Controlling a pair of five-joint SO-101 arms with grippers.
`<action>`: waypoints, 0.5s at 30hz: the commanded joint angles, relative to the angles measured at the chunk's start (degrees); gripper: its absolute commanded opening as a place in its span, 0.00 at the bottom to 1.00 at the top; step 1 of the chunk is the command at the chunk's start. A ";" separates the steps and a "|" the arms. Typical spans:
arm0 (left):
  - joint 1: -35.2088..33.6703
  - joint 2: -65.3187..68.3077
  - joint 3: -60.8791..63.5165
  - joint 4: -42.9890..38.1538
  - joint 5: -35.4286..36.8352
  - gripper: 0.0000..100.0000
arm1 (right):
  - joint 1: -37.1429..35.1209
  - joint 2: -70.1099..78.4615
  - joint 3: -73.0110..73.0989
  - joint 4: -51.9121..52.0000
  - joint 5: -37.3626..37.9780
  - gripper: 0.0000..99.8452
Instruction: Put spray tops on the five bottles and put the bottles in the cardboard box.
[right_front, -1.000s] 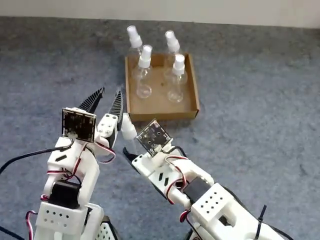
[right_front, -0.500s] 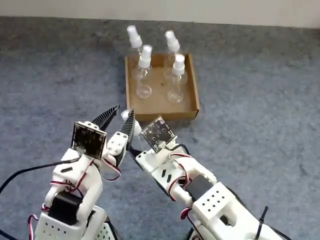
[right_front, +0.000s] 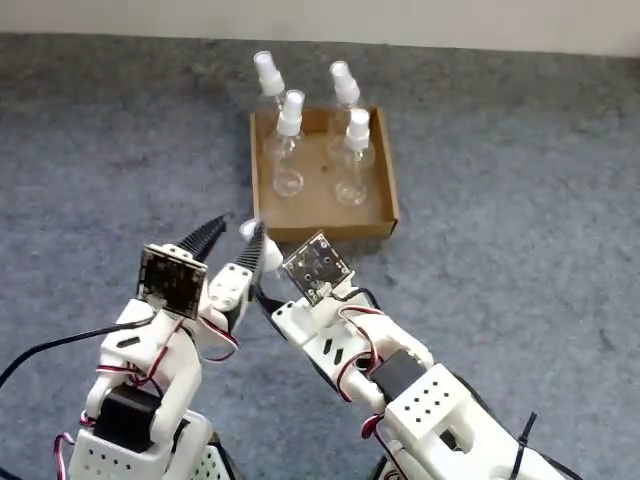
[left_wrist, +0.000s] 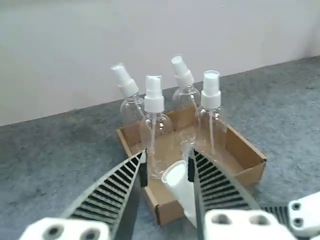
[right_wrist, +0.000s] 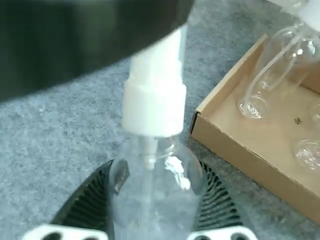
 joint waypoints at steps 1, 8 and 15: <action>-6.64 -0.75 -4.09 0.00 0.53 0.11 | 0.84 -1.45 -0.75 -1.36 0.70 0.00; -12.79 -0.75 -4.44 -0.09 7.65 0.11 | 5.49 -0.92 -6.20 -1.98 0.26 0.00; -6.29 -0.04 -2.51 -0.18 7.30 0.12 | 14.20 4.09 -26.07 -1.63 0.18 0.00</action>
